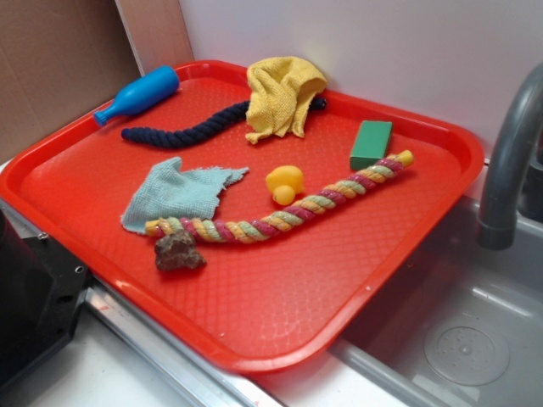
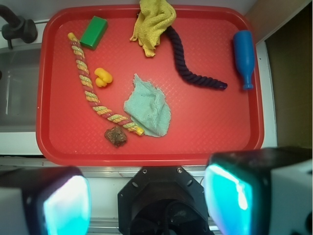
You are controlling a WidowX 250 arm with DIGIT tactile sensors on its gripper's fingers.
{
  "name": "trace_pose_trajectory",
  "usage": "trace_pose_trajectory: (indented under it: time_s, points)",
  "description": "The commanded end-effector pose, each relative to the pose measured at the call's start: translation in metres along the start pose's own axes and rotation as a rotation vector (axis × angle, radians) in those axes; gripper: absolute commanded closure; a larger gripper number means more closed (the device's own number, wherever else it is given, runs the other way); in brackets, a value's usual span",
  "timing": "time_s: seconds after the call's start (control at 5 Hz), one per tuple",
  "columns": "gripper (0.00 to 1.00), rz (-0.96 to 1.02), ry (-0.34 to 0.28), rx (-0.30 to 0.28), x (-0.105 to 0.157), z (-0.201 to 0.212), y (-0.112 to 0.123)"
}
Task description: Grab the yellow cloth.
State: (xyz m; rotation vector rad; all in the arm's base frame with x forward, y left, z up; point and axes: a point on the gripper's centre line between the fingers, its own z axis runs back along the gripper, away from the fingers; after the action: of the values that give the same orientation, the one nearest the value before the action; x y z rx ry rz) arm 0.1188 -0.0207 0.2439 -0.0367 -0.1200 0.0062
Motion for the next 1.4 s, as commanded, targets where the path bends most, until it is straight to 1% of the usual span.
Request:
trace_pose_trajectory:
  time_s: [0.0,0.2,0.4,0.6,0.8,1.0,1.2]
  points:
    - [0.00,0.000,0.000,0.000,0.000,0.000,0.000]
    - [0.00,0.017,-0.002,0.032,0.041,-0.051,0.014]
    - [0.00,-0.053,-0.095,-0.054,0.084,-0.074,0.018]
    - [0.00,0.000,-0.074,0.010,0.122,-0.101,0.025]
    - [0.00,0.027,-0.059,0.048,0.143,-0.132,0.035]
    - [0.00,0.112,-0.047,0.115,0.163,-0.148,0.048]
    - [0.00,0.152,-0.034,0.094,0.182,-0.175,0.059]
